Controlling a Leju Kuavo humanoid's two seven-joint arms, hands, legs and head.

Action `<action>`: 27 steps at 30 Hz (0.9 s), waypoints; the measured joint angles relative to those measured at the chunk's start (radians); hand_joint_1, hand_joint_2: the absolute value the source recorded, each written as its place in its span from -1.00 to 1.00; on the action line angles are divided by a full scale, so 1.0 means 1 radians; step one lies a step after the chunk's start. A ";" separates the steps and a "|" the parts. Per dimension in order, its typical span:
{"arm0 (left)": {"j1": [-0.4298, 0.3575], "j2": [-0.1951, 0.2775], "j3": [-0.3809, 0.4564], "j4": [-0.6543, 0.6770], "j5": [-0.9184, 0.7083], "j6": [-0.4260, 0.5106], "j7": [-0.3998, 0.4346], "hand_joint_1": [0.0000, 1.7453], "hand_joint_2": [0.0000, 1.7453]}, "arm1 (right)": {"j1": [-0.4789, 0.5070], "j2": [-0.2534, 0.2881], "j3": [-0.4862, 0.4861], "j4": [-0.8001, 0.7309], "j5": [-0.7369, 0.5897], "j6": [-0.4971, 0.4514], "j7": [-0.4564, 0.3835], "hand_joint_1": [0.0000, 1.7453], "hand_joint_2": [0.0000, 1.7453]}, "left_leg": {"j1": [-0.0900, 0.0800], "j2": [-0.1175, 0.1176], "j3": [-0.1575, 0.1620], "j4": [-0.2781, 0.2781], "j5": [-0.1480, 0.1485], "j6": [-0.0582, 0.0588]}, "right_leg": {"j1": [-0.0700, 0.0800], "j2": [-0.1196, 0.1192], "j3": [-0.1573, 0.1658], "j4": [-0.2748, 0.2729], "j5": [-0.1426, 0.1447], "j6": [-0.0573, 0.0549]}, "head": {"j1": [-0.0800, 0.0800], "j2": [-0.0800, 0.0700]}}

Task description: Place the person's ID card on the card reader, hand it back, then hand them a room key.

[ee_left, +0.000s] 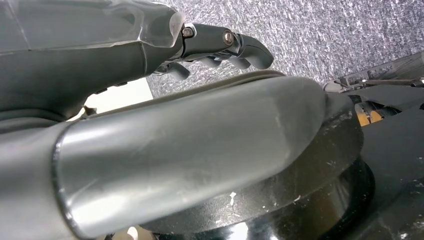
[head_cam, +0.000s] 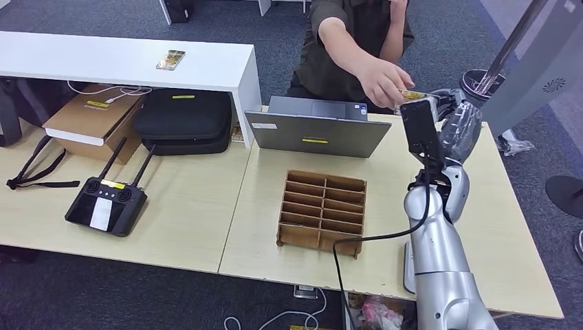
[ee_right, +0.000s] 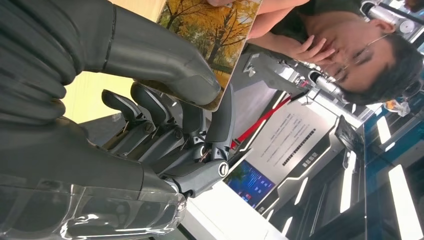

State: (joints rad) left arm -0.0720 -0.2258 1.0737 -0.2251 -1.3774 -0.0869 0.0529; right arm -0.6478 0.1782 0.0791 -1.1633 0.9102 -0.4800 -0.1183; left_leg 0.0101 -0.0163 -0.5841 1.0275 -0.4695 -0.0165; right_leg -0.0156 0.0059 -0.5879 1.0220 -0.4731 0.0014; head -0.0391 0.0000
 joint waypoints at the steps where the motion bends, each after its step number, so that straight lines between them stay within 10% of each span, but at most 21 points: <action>1: 0.000 0.000 -0.001 0.000 -0.002 0.000 0.000 -1.00 -1.00 | -0.013 0.003 0.002 0.014 0.003 -0.002 0.000 1.00 1.00 | 0.000 0.000 0.000 0.000 0.000 0.000 | 0.000 0.000 0.000 0.000 0.000 0.000 | 0.000 0.000; 26: -0.002 0.001 -0.031 0.000 -0.022 0.003 0.000 -1.00 -1.00 | -0.297 0.082 0.072 0.421 0.151 -0.117 0.016 1.00 1.00 | 0.000 -0.006 -0.002 0.000 0.001 0.000 | 0.000 -0.004 0.000 -0.001 0.000 0.000 | 0.000 0.000; 27: -0.002 0.001 -0.031 0.000 -0.022 0.003 0.000 -1.00 -1.00 | -0.300 0.083 0.072 0.430 0.150 -0.121 0.014 0.50 1.00 | 0.000 -0.006 -0.002 0.000 0.001 0.000 | 0.000 -0.004 0.000 -0.001 0.000 0.000 | 0.000 0.000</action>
State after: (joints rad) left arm -0.0739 -0.2248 1.0429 -0.2251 -1.3993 -0.0835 0.0530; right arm -0.9477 0.2616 0.1511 -0.7334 1.0597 -0.6010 -0.1040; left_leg 0.0099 -0.0219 -0.5859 1.0275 -0.4687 -0.0170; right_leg -0.0159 0.0017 -0.5880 1.0211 -0.4734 0.0017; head -0.0391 0.0000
